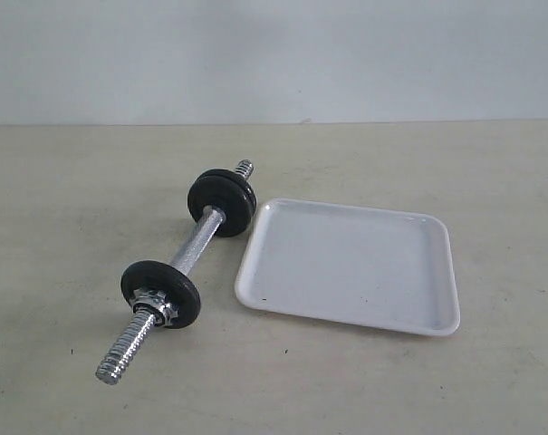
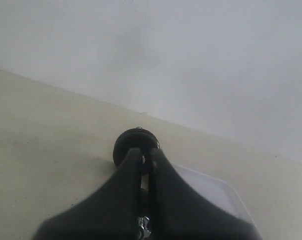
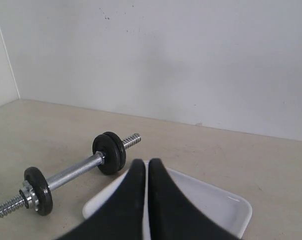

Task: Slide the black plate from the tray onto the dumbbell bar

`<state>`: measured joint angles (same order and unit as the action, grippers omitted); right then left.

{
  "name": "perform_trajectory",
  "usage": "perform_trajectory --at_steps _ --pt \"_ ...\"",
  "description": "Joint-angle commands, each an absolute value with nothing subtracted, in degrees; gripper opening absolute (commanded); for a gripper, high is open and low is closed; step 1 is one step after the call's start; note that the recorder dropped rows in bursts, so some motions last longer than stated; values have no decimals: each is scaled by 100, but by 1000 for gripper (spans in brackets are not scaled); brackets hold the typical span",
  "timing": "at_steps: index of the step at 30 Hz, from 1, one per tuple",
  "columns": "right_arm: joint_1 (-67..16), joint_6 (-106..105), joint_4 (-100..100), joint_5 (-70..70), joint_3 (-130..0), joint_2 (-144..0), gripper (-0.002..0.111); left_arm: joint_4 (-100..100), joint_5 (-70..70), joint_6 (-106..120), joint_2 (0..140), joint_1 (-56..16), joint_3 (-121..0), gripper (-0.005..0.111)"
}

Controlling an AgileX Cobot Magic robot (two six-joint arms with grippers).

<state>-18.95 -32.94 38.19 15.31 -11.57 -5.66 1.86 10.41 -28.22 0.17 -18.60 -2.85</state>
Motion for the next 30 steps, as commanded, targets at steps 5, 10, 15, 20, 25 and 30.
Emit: perform_trajectory --at_steps 5,10,15,20,25,30 --pt "-1889 -3301 3831 1511 -1136 -536 0 -213 984 -2871 0 -1398 -253 4" --pt "-1889 -3301 3831 1511 -1136 -536 0 -414 1007 -2871 0 -1083 -253 4" --pt "-1889 -3301 1888 1509 -1125 -536 0 -483 1007 -2871 0 -851 -253 4" --pt "-1889 -3301 718 1125 -719 -536 0 -669 1047 -2871 0 -557 -253 4" --pt "-1889 -3301 476 862 -16 -536 0 -776 1072 -2871 0 -338 -253 4" --pt "-1889 -3292 511 1243 0 -536 0 -809 1108 -2871 0 -286 -253 4"
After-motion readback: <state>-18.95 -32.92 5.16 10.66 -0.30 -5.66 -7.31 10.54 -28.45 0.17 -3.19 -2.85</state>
